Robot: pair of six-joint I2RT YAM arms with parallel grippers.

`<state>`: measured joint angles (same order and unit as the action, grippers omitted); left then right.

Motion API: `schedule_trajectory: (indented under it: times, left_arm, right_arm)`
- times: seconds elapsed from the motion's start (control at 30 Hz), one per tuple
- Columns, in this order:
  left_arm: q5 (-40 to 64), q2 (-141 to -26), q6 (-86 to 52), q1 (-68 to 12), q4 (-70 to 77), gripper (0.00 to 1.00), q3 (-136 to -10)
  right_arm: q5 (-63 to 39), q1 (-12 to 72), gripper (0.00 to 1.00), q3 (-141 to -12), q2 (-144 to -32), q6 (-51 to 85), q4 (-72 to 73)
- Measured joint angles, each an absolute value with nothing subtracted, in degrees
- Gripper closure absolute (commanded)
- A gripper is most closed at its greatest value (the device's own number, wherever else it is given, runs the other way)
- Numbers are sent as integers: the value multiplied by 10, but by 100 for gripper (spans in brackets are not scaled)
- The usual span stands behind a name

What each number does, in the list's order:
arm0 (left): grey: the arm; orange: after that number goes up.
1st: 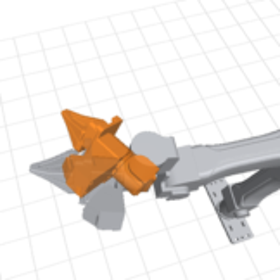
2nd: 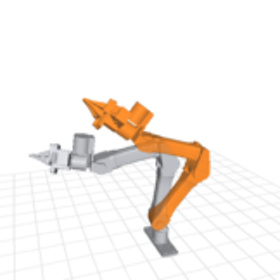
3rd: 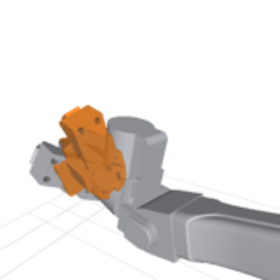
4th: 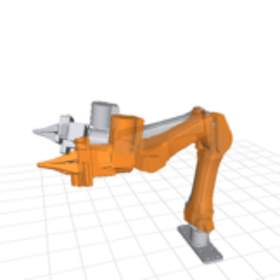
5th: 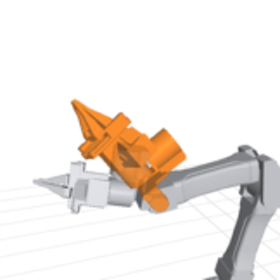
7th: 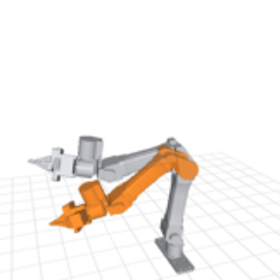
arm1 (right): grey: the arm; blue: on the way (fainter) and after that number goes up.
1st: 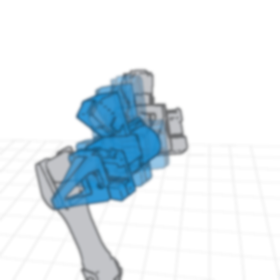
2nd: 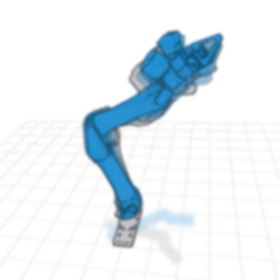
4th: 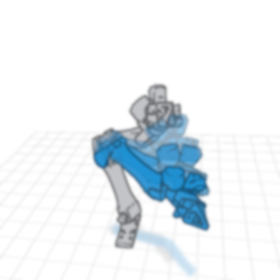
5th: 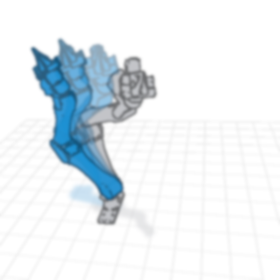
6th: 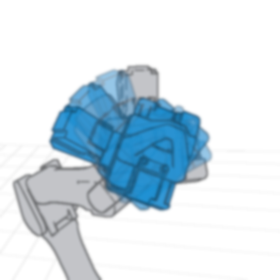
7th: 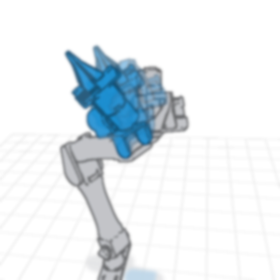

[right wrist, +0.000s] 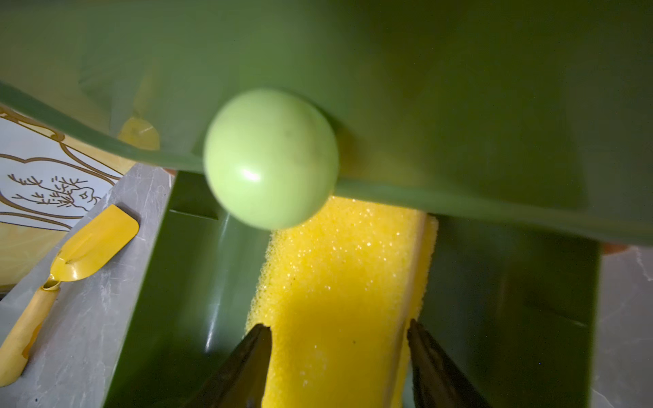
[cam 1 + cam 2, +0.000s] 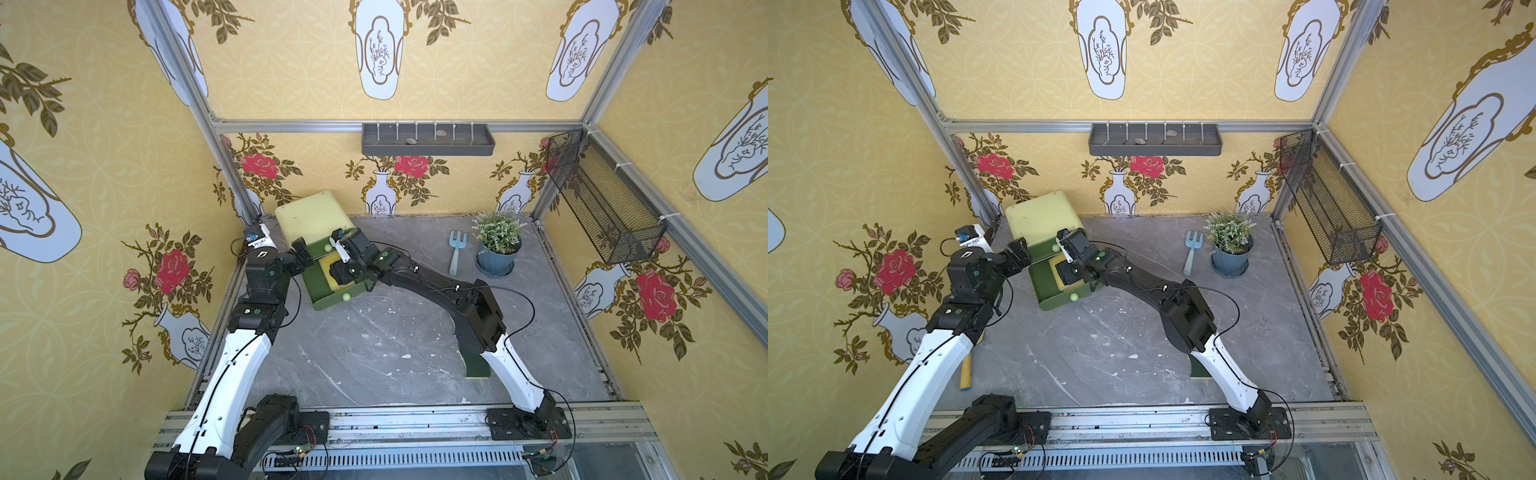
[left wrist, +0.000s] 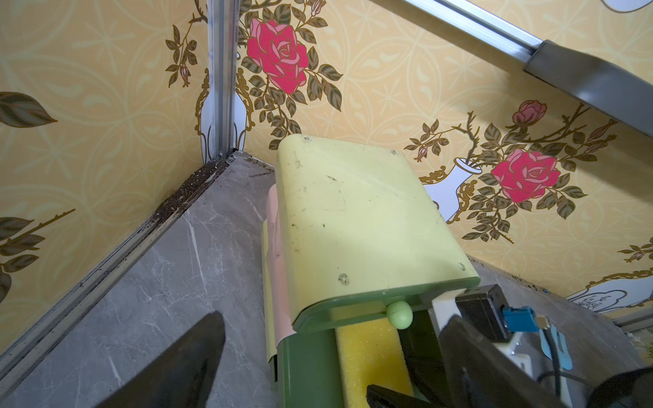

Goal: Take the sponge out of the drawer
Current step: Pick up the sponge from the drawer.

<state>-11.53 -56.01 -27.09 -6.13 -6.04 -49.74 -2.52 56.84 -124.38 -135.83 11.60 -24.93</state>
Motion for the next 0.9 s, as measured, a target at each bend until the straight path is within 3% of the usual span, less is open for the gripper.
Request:
schedule_trajectory:
  times: [0.23,0.47,0.9]
  left_arm:
    - [-115,-562,-271,-61,-60,0,-497]
    - [-112,-562,-271,-60,-60,0,-497]
    - [-109,-562,-271,-60,-60,0,-497]
  right_arm:
    - [-28,567,63,-1240,-1357,120,-237]
    - [-27,565,51,-1236,-1357,124,-236]
    - [-44,551,55,-1208,-1346,139,-223]
